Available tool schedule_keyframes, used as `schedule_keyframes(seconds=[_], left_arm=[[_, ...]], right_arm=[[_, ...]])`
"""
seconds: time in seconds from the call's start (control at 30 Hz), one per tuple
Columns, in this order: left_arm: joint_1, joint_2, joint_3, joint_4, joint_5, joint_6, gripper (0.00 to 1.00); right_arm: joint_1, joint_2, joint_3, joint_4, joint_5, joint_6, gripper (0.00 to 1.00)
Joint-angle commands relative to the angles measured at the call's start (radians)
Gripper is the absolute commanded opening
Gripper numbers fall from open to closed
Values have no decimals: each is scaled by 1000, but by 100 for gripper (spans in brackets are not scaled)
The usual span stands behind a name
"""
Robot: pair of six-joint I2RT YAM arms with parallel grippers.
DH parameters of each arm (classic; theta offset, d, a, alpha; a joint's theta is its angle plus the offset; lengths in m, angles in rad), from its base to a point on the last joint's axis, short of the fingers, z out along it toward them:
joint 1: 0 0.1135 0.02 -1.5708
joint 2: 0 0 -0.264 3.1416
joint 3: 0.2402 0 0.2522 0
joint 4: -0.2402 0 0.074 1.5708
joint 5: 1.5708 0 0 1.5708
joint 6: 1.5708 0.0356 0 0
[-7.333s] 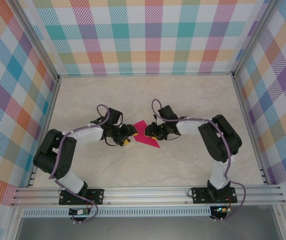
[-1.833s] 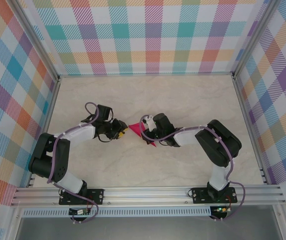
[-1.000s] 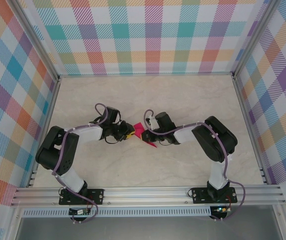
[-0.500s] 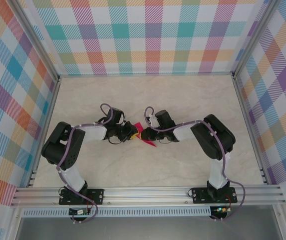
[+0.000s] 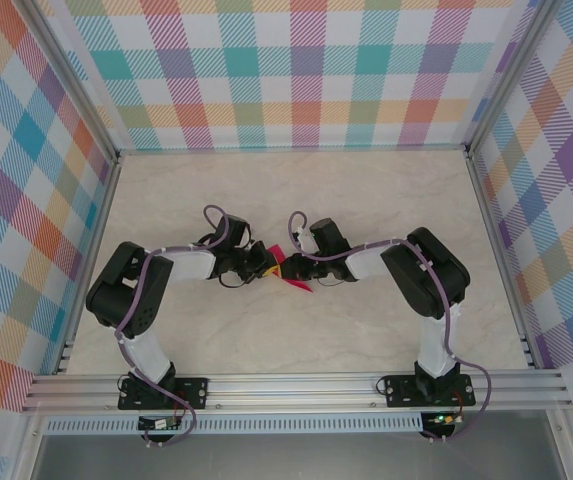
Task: Fold a paper plane with a square sheet of paper (pick it up from the middle)
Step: Fold the wing for the fifth time at the center of the table.
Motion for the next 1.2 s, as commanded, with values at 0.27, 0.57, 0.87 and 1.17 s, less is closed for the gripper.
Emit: schedule_keyframes(seconds=[0.27, 0.57, 0.87, 1.17], left_arm=[[-13, 38, 10, -5, -38, 41, 6], [-13, 45, 15, -6, -32, 50, 6], [-13, 45, 13, -3, -27, 55, 6], [-13, 46, 15, -3, -19, 57, 6]], right_arm=[[-1, 9, 5, -66, -25, -20, 18], [-14, -87, 50, -251, -19, -71, 29], [-21, -174, 102, -473, 10, -138, 39], [-21, -156, 179, -606, 73, -203, 39]])
